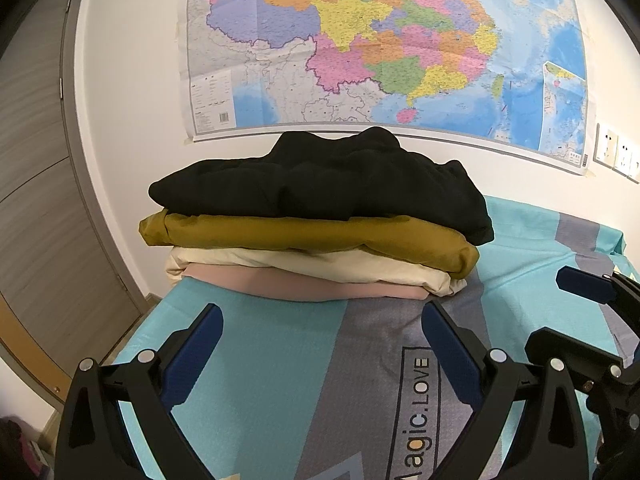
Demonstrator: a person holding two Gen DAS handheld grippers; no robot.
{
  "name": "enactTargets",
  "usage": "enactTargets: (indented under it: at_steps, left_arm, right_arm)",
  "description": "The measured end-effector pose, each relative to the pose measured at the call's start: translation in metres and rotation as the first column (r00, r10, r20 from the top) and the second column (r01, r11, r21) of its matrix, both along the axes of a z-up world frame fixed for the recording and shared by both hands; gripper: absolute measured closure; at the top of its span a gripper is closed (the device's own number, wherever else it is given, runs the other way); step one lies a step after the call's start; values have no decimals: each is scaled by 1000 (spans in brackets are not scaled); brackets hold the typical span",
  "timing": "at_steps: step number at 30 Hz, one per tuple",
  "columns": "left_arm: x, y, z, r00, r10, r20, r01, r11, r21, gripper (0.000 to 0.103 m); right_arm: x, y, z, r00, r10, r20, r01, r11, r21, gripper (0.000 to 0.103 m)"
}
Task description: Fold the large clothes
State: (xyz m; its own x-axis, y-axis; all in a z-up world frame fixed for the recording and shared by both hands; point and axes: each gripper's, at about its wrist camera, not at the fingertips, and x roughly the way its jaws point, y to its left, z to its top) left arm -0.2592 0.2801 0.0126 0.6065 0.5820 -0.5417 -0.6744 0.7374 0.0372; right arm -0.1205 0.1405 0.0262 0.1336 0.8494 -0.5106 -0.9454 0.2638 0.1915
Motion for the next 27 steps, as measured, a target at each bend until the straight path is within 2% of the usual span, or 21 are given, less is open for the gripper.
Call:
enactTargets:
  at_steps: [27]
  left_arm:
    - [-2,0,0,1000,-5,4,5,1000,3,7]
  right_arm:
    - [-1,-3,-1,1000,0,-5,0,1000,1,6]
